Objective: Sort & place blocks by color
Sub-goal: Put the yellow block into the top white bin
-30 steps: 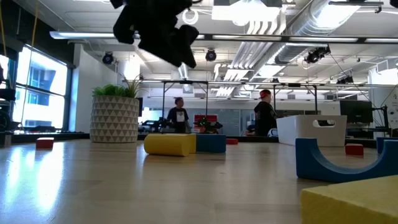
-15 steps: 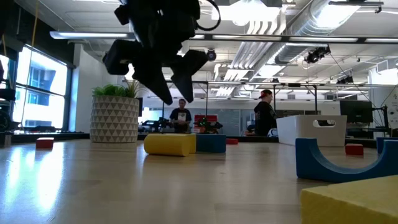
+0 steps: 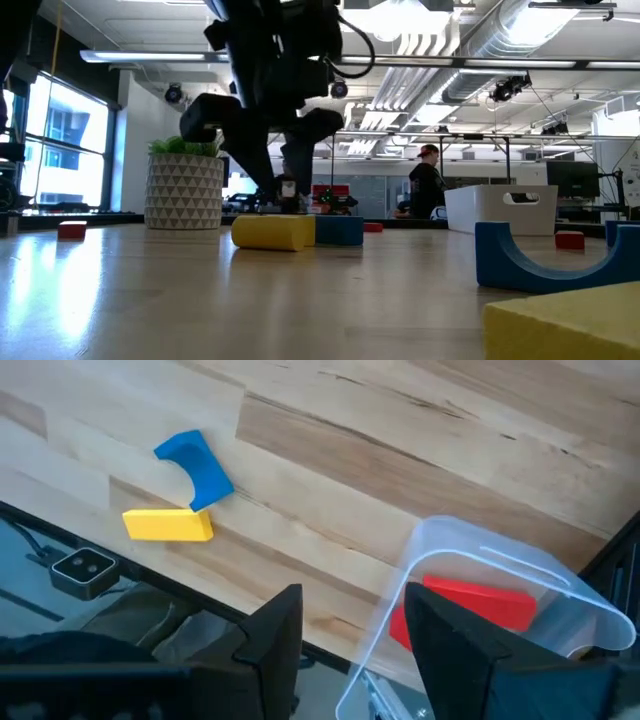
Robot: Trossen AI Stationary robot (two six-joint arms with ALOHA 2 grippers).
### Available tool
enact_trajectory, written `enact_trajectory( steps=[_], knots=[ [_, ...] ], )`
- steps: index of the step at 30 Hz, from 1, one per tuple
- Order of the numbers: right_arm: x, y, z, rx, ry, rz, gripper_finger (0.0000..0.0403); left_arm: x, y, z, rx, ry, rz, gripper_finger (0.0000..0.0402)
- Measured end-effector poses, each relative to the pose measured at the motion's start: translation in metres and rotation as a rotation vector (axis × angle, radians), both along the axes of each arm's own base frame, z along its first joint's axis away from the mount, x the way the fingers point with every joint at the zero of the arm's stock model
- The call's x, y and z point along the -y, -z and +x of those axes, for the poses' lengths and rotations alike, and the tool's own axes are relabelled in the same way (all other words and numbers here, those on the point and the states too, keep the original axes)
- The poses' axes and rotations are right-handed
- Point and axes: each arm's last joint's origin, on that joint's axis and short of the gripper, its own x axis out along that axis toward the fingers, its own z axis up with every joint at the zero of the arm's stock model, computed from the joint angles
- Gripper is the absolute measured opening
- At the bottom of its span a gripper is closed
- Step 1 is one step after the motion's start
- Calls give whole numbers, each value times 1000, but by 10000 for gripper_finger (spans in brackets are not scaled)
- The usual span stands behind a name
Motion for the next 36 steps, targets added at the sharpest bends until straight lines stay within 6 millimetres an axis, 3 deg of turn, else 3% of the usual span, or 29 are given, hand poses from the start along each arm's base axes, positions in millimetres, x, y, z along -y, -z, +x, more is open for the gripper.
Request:
enact_trajectory(
  steps=[14, 36],
  knots=[
    [1, 0, -1, 6, -10, -30, 163, 0, 17, 4, -68, 40, 21, 207],
    [2, 0, -1, 12, -7, -42, 163, -12, 18, 3, -57, -18, -2, 207]
  ],
)
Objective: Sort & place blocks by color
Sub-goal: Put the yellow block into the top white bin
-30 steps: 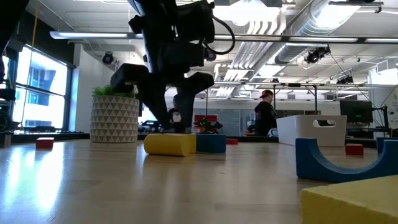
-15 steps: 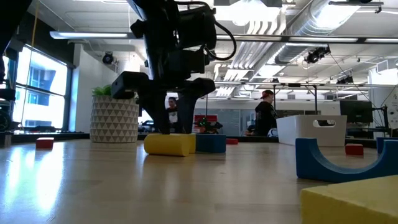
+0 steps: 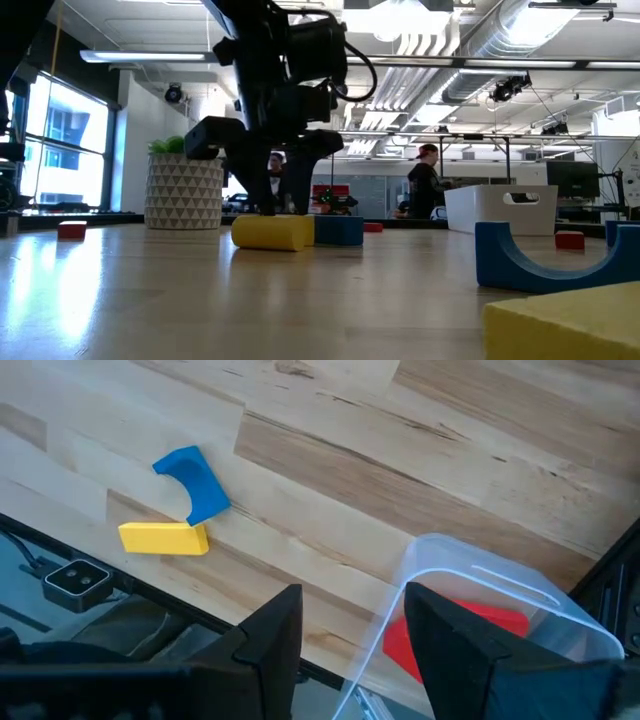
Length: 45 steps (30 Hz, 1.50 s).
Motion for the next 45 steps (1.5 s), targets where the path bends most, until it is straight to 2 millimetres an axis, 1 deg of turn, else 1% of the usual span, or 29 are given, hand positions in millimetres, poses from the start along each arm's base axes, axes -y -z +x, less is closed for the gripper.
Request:
enact_trajectory(
  steps=[5, 8, 10, 13, 18, 23, 28, 32, 37, 40, 45],
  knots=[
    [0, 0, 0, 0, 0, 0, 163, 5, 0, 1, 0, 14, -2, 207],
    [0, 0, 0, 1, 0, 0, 163, 4, 13, 3, -33, 8, -3, 207],
    [0, 0, 0, 3, 0, 2, 163, 3, 22, 3, -65, -26, 14, 206],
    [0, 0, 1, 6, 0, 5, 163, 3, 25, 4, -79, -61, 17, 200],
    [-1, 0, 1, 6, 0, 6, 163, 3, 25, 3, -83, -67, 7, 163],
    [0, 0, 1, 7, 0, 6, 163, 3, 24, 2, -85, -102, -4, 104],
    [0, 0, 1, 20, 7, -15, 163, 3, 24, 2, -91, -169, -19, 103],
    [2, 0, 3, 65, 34, -73, 163, 3, 19, 0, -87, -241, -31, 103],
    [5, 0, 5, 76, -17, -93, 163, 4, -1, -5, -53, -278, -53, 103],
    [9, 0, 8, 90, -38, -111, 163, 6, -12, -7, -29, -301, -99, 103],
    [14, -2, 16, 175, -84, -176, 163, 8, -31, -11, 21, -336, -157, 103]
  ],
)
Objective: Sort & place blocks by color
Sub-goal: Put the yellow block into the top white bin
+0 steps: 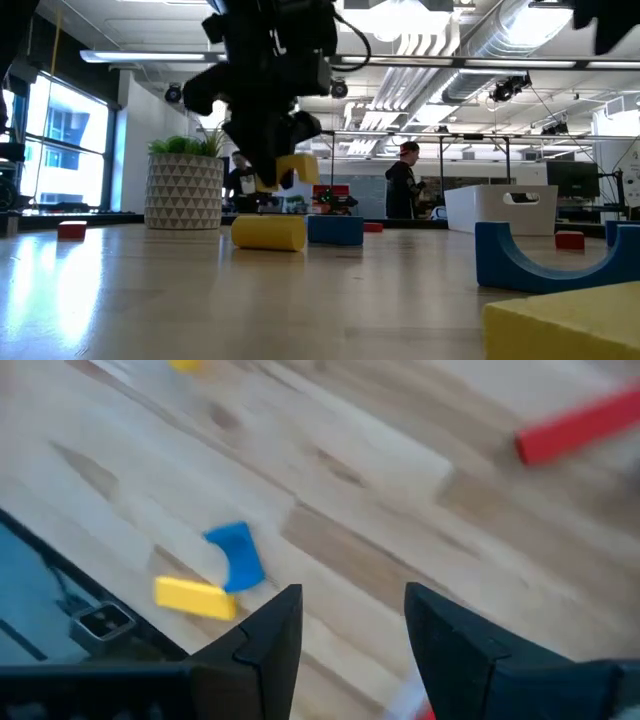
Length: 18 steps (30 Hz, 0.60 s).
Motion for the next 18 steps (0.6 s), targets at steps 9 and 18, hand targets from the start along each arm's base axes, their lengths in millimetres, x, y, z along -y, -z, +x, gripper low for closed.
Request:
enact_trajectory(
  steps=[9, 18],
  knots=[
    [16, -8, 26, 217, -94, -129, 170, 1, -26, -7, 74, -108, -40, 103],
    [38, -20, 49, 391, -239, -292, 233, 3, -49, -14, 152, -135, -50, 103]
  ],
)
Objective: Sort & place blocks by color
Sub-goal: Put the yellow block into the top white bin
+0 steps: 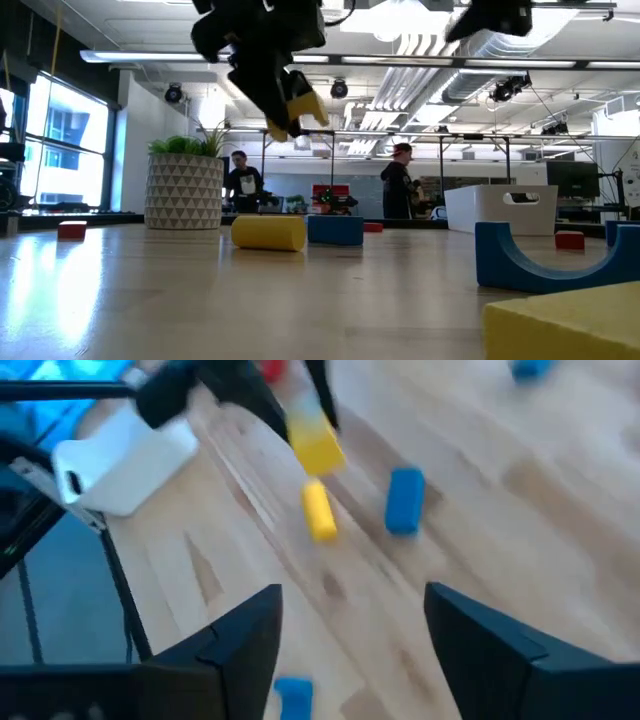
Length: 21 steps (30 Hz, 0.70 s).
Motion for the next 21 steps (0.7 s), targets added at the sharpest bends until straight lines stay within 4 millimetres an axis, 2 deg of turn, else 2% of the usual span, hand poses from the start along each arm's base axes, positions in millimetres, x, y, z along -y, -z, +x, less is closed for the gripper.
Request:
enact_trajectory(
  steps=[6, 9, 14, 21],
  knots=[
    [17, -13, 16, 139, -127, -268, 245, 0, -14, 1, 100, -49, -14, 103],
    [24, -16, 20, 167, -161, -347, 245, 0, -20, 3, 147, -78, -25, 103],
    [32, -18, 22, 175, -195, -407, 245, -1, -30, 9, 259, -152, -61, 103],
    [36, -18, 23, 175, -200, -393, 245, -1, -41, 20, 422, -175, -80, 103]
  ],
)
